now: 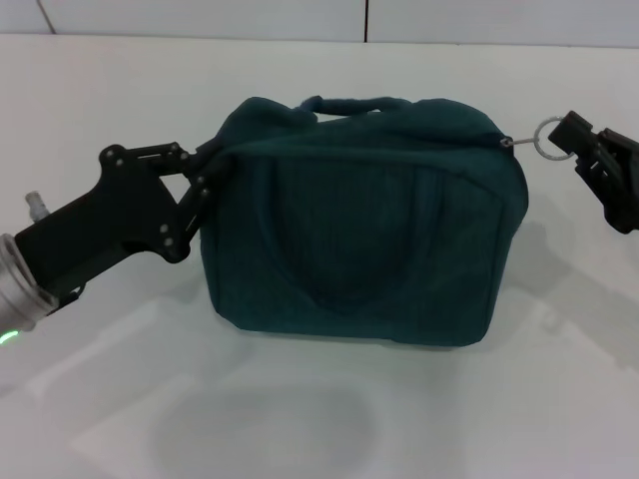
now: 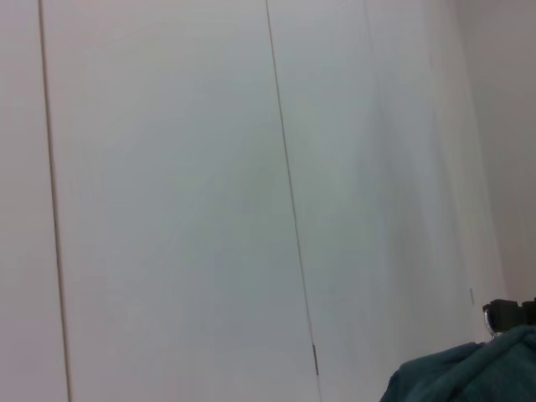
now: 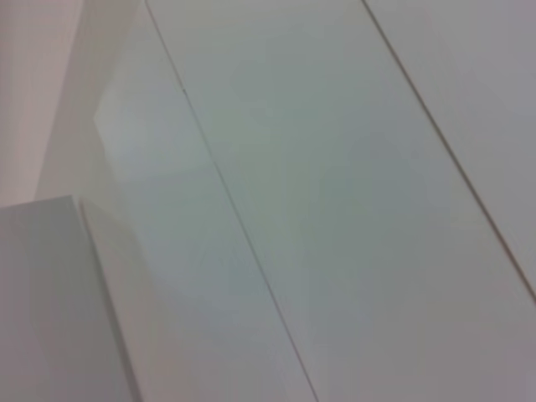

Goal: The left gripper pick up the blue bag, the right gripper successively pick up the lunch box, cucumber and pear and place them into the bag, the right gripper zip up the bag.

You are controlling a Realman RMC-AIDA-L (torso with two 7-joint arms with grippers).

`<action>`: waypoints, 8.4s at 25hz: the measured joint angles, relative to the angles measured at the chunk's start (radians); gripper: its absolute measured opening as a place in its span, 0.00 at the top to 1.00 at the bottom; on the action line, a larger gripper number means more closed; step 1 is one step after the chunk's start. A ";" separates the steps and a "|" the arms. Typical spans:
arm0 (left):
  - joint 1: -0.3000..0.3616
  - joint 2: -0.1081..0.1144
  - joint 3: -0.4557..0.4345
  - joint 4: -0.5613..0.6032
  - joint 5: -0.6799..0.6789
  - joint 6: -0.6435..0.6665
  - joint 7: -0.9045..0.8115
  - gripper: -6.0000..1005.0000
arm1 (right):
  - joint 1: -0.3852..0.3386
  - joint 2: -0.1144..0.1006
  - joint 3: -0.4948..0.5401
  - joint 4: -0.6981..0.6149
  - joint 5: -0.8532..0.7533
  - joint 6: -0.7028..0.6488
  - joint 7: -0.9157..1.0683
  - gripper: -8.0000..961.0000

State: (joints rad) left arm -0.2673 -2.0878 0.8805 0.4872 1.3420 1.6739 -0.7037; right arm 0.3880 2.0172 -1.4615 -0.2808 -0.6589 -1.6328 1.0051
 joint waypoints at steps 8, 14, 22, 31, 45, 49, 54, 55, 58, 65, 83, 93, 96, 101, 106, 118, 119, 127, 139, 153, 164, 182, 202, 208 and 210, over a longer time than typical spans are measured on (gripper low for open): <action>0.016 0.000 0.000 -0.013 -0.038 0.007 0.016 0.91 | -0.004 0.000 0.001 0.042 -0.003 0.002 0.000 0.98; 0.020 0.000 0.000 -0.044 -0.069 0.007 0.042 0.93 | -0.008 0.001 -0.004 0.046 -0.010 -0.004 0.005 0.98; 0.029 -0.001 0.000 -0.063 -0.101 0.008 0.055 0.96 | 0.005 -0.001 -0.017 0.109 -0.012 0.031 0.007 0.98; 0.033 -0.001 0.000 -0.064 -0.107 0.007 0.056 0.97 | 0.027 -0.001 -0.093 0.105 -0.044 0.128 0.036 0.98; 0.040 -0.002 0.000 -0.065 -0.112 0.007 0.068 0.97 | -0.019 -0.004 -0.007 0.089 -0.040 0.066 0.029 0.98; 0.040 -0.002 0.000 -0.065 -0.113 0.007 0.068 0.97 | -0.008 -0.006 -0.026 0.097 -0.064 0.128 0.042 0.98; 0.038 -0.001 0.000 -0.066 -0.116 0.007 0.069 0.97 | 0.021 -0.001 -0.033 0.097 -0.138 0.193 0.055 0.98; 0.037 -0.001 0.000 -0.066 -0.116 0.007 0.069 0.97 | 0.028 -0.001 -0.033 0.098 -0.152 0.199 0.060 0.98; 0.036 -0.001 0.000 -0.073 -0.117 0.007 0.069 0.97 | 0.034 -0.001 -0.031 0.096 -0.170 0.188 0.071 0.98; 0.042 -0.002 0.000 -0.079 -0.117 0.008 0.082 0.97 | -0.011 -0.033 0.057 0.086 -0.170 0.043 0.071 0.98; 0.043 -0.001 0.004 -0.090 -0.124 0.013 0.092 0.97 | 0.026 -0.009 0.081 0.086 -0.306 0.149 0.086 0.98; 0.062 0.008 -0.002 0.002 -0.169 0.181 -0.058 0.90 | 0.007 -0.030 0.133 0.084 -0.307 0.088 0.076 0.98; 0.057 0.013 -0.002 0.160 -0.095 0.172 -0.232 0.75 | 0.008 -0.031 0.134 0.084 -0.308 0.088 0.068 0.98; -0.049 0.017 -0.003 0.370 0.095 0.114 -0.520 0.52 | 0.013 -0.031 0.134 0.084 -0.310 0.082 0.066 0.98; -0.200 0.027 0.001 0.438 0.267 0.075 -0.712 0.48 | 0.012 -0.027 0.135 0.084 -0.314 0.081 0.058 0.98; -0.530 0.079 0.007 0.450 0.628 0.073 -1.009 0.49 | 0.014 -0.014 0.133 0.084 -0.315 0.080 0.035 0.98; -0.545 0.081 0.008 0.450 0.648 0.071 -1.014 0.49 | 0.013 -0.013 0.132 0.085 -0.315 0.080 0.034 0.98; -0.618 0.066 0.008 0.452 0.842 -0.025 -1.025 0.48 | 0.002 -0.009 0.128 0.087 -0.315 0.046 0.028 0.98; -0.621 0.073 0.121 0.503 0.923 -0.026 -1.129 0.55 | -0.011 -0.009 0.134 0.087 -0.312 0.040 0.027 0.98; -0.604 0.072 0.125 0.534 0.931 -0.027 -1.125 0.62 | -0.004 -0.009 0.135 0.085 -0.309 0.044 0.027 0.98; -0.533 0.068 0.080 0.606 0.899 -0.045 -1.113 0.87 | -0.034 -0.012 0.202 0.089 -0.307 0.051 0.024 0.98; -0.528 0.040 0.089 0.598 0.895 -0.039 -1.121 0.94 | -0.030 -0.009 0.196 0.085 -0.314 0.057 0.024 0.98; -0.536 0.035 0.101 0.600 0.894 -0.056 -1.130 0.66 | -0.035 -0.009 0.198 0.088 -0.315 0.056 0.024 0.98; -0.534 0.034 0.098 0.598 0.888 -0.057 -1.123 0.78 | -0.035 -0.009 0.198 0.090 -0.315 0.056 0.024 0.98; -0.534 0.034 0.096 0.597 0.884 -0.055 -1.123 0.85 | -0.035 -0.009 0.199 0.090 -0.314 0.055 0.024 0.98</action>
State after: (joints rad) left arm -0.8011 -2.0537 0.9762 1.0838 2.2263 1.6186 -1.8262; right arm 0.3527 2.0082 -1.2624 -0.1905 -0.9726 -1.5774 1.0292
